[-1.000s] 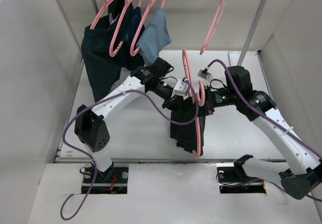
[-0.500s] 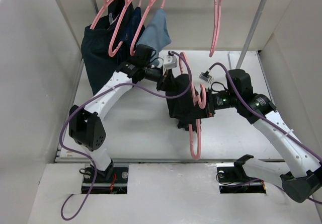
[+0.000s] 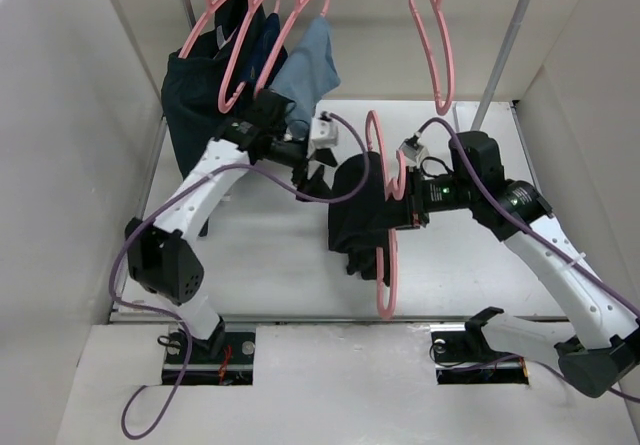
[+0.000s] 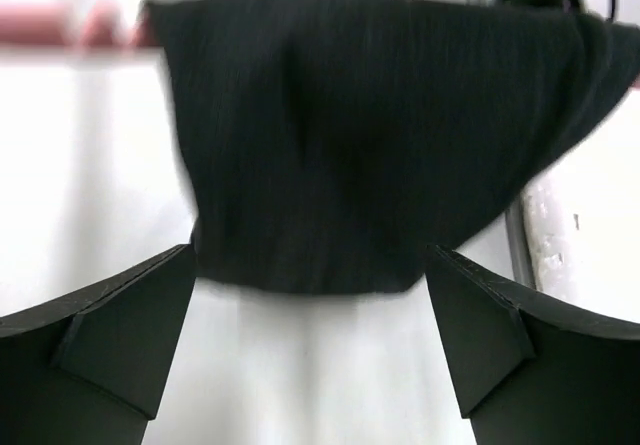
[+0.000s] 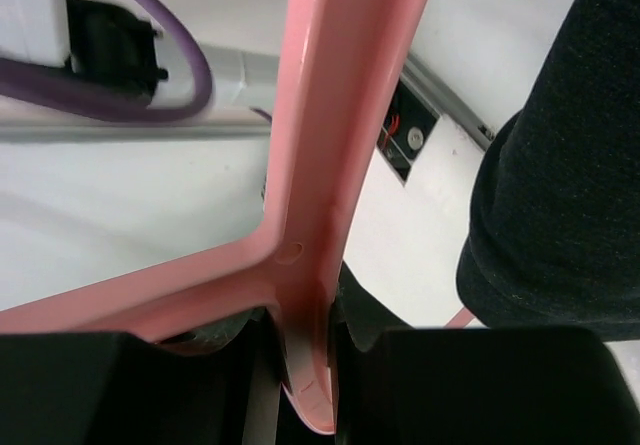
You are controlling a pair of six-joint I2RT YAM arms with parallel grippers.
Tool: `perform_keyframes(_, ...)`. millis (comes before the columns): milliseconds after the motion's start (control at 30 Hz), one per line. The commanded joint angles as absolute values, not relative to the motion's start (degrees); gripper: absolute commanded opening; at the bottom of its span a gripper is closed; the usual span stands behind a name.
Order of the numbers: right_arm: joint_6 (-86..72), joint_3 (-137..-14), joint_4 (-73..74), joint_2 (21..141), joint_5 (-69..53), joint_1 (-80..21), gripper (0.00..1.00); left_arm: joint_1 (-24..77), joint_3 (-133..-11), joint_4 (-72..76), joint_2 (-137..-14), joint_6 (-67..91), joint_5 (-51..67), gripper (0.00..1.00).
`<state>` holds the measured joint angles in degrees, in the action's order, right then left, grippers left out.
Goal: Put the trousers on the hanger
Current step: Place the hanger at the clothesline.
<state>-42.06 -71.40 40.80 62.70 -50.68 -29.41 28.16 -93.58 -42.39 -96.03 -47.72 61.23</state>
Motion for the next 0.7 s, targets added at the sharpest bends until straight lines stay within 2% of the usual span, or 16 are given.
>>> perform_keyframes(0, -46.91, -77.69, 28.93, 61.17, -47.56, -30.15, 0.0, 22.78, -93.96, -46.84, -85.1, -50.27, 65.91, 0.96)
perform_keyframes(67, -48.77, -78.22, 27.17, 61.17, -45.01, -30.84, 0.0, 21.63, -95.27, -49.65, -81.58, -50.27, 68.28, 0.93)
perform_keyframes(133, -50.62, -79.54, 25.23, 61.79, -42.64, -31.38, 0.0, 21.62, -95.88, -48.18, -76.48, -45.49, 70.48, 0.76)
perform_keyframes(200, -51.32, -81.2, 23.48, 63.18, -41.31, -31.38, 0.0, 21.62, -95.19, -43.01, -71.84, -36.52, 72.67, 0.68)
perform_keyframes(267, -52.11, -82.35, 22.42, 64.24, -40.26, -31.9, 0.0, 22.58, -92.4, -33.82, -69.36, -28.52, 77.58, 0.75)
perform_keyframes(333, -53.42, -83.41, 19.79, 66.26, -39.46, -32.43, 0.0, 28.0, -88.79, -24.66, -65.77, -12.71, 78.13, 0.87)
perform_keyframes(367, -53.44, -84.1, 18.64, 66.88, -39.46, -32.43, 0.0, 29.86, -83.2, -18.78, -64.35, -6.3, 76.31, 0.99)
perform_keyframes(400, -54.31, -84.89, 17.59, 67.58, -39.46, -33.04, 0.0, 31.54, -80.36, -8.8, -62.94, -0.76, 74.29, 0.99)
perform_keyframes(433, -54.32, -84.9, 16.36, 68.72, -38.94, -33.05, 0.0, 32.77, -78.33, -6.61, -60.58, 3.73, 72.01, 0.99)
perform_keyframes(567, -55.45, -86.31, 14.95, 70.48, -37.71, -33.05, 0.0, 39.26, -76.2, -13.52, -59.24, -3.49, 60.32, 0.99)
perform_keyframes(667, -56.6, -86.31, 11.88, 71.1, -37.71, -33.57, 0.0, 42.27, -76.2, -15.56, -62.3, -1.59, 53.01, 0.99)
